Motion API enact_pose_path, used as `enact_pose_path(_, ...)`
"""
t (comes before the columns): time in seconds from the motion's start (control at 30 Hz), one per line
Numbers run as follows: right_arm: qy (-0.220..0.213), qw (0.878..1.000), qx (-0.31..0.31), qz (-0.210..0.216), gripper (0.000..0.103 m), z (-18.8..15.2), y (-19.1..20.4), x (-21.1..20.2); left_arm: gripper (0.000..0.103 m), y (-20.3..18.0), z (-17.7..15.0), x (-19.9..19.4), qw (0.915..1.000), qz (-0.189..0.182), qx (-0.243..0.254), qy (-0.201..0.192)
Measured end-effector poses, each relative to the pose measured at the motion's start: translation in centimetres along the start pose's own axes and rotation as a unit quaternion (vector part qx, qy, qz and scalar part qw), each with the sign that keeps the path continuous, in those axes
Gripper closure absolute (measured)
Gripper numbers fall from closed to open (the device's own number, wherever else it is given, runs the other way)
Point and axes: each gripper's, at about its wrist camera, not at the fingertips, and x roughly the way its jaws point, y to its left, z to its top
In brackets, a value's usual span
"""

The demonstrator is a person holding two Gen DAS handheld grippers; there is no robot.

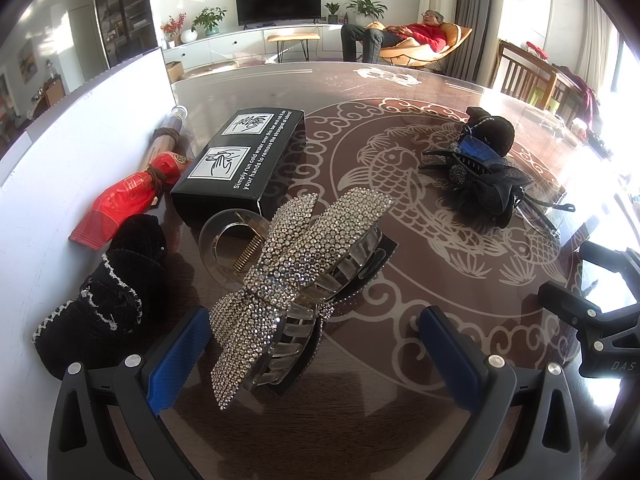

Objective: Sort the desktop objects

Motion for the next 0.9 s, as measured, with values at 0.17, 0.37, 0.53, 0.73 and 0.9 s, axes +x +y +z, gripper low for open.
enact_pose_path(0.17, 0.0, 1.0, 0.0, 0.0, 0.0, -0.02, 0.01, -0.01, 0.0, 0.02, 0.01, 0.26, 1.0, 0.0, 0.0, 0.0)
enact_pose_path(0.37, 0.0, 1.0, 0.0, 0.0, 0.0, -0.02, 0.02, 0.0, 0.0, -0.01, 0.02, -0.02, 1.0, 0.0, 0.0, 0.0)
enact_pose_path(0.53, 0.0, 1.0, 0.0, 0.0, 0.0, 0.0, 0.01, 0.0, 0.0, 0.0, 0.02, 0.07, 1.0, 0.0, 0.0, 0.0)
enact_pose_path(0.73, 0.0, 1.0, 0.0, 0.0, 0.0, -0.01, 0.01, 0.0, 0.0, -0.01, 0.03, -0.08, 1.0, 0.0, 0.0, 0.0)
enact_pose_path(0.9, 0.0, 1.0, 0.0, 0.0, 0.0, -0.01, 0.01, 0.0, 0.0, -0.01, 0.02, 0.0, 1.0, 0.0, 0.0, 0.0)
